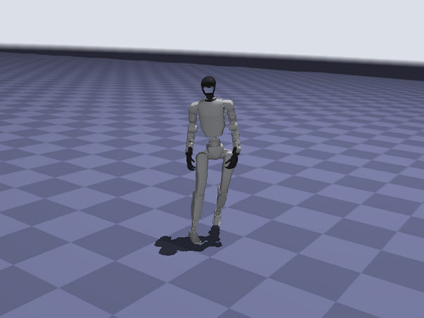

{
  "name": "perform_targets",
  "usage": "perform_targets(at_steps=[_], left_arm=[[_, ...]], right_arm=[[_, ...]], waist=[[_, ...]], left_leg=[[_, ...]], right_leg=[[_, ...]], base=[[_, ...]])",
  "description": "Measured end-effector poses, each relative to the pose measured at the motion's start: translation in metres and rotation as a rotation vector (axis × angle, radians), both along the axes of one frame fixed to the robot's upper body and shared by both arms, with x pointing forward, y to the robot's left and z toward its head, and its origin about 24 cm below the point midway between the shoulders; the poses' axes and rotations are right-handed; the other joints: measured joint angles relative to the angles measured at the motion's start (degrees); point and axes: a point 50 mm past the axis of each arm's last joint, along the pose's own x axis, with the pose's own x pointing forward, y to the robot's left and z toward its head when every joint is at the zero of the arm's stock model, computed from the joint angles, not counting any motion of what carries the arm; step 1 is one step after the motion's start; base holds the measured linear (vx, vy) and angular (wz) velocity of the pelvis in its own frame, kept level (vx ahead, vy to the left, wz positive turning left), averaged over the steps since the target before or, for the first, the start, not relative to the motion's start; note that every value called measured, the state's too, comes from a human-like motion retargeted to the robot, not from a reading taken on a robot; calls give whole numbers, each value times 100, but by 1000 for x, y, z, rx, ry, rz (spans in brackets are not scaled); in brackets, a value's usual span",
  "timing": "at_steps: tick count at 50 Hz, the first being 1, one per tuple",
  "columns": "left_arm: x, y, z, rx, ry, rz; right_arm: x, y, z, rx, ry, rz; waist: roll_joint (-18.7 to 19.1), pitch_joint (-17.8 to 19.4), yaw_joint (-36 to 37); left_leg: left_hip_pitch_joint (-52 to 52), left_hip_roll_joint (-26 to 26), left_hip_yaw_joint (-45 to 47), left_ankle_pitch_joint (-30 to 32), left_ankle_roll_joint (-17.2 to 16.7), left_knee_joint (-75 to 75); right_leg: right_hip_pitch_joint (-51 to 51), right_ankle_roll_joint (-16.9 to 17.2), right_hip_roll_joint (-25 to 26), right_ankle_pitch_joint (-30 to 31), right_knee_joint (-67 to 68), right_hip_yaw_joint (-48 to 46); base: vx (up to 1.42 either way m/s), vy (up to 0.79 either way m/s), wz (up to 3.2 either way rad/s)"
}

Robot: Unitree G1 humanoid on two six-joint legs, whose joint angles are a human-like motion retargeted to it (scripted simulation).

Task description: Walk run

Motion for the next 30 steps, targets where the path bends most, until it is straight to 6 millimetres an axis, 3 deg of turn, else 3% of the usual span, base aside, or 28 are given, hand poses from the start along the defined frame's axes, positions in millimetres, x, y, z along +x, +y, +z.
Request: perform_targets(at_steps=[3,4,6,7,10,13,17,21,23,25,27,28,30], left_arm=[[15,-8,2,11,-53,-37],[22,-8,4,35,-92,-59],[36,-3,10,115,-193,-110],[42,0,13,165,-249,-131],[54,5,22,281,-418,-140],[58,6,26,301,-506,-77],[54,-1,23,269,-481,-24],[44,-6,15,280,-394,-44],[41,-5,13,304,-362,-52],[39,-6,12,294,-341,-24],[35,-9,10,242,-313,40],[35,-9,10,213,-298,67],[36,-10,9,155,-258,83]], right_arm=[[-2,-12,-2,34,55,-19],[-2,-17,-3,30,83,-2],[-1,-26,-3,13,144,58],[0,-29,-3,4,173,99],[3,-34,2,-24,204,235],[8,-32,8,-39,145,302],[9,-31,7,-34,112,275],[1,-28,0,9,179,240],[-5,-26,-3,25,209,243],[-12,-23,-7,30,243,263],[-22,-16,-11,29,288,304],[-25,-11,-14,27,308,325],[-31,-4,-18,15,341,337]], waist=[[46,-56,-17],[1,-98,34],[-60,-133,209],[-89,-126,355],[-214,-48,850],[-257,-47,1161],[-68,-50,1345],[116,-101,1138],[158,-170,919],[24,-268,953],[-263,-357,1261],[-347,-362,1368],[-291,-336,1496]], left_leg=[[-995,476,703,1052,-1153,1901],[-1253,724,1165,1062,-1108,2287],[-1662,1112,1922,657,-699,2784],[-1869,1151,2125,404,-572,2929],[-2600,803,2124,-190,-684,2958],[-3179,1114,2578,-793,-328,2432],[-3464,1765,3500,-966,286,685],[-3356,1472,4398,-1334,407,-1166],[-3144,1250,4866,-1210,727,-1654],[-2970,1065,4860,-641,1298,-1756],[-2712,1080,4755,-759,1298,-1711],[-2765,968,3980,-934,1298,-1674],[-2718,1089,3522,-1177,1298,-1437]], right_leg=[[260,-328,-223,-293,134,-736],[338,-403,-294,-338,123,-964],[516,-511,-332,-420,82,-1264],[622,-546,-316,-453,39,-1301],[935,-611,-325,-482,-139,-1482],[1221,-670,-207,-642,-257,-1806],[1597,-695,143,-886,-351,-2393],[2034,-592,441,-996,-418,-3126],[2268,-468,571,-924,-419,-3561],[2460,-223,519,-694,-283,-3667],[2632,79,425,-96,14,-3335],[2629,219,431,436,259,-3209],[2525,357,393,1678,934,-2902]], base=[[78,-28,192],[64,-23,154],[64,-23,114],[43,-14,48],[53,-16,39],[54,-19,66],[54,-10,94],[73,-3,146],[76,-4,185],[86,-16,68],[97,-43,-48],[87,-26,-27],[89,11,30]])
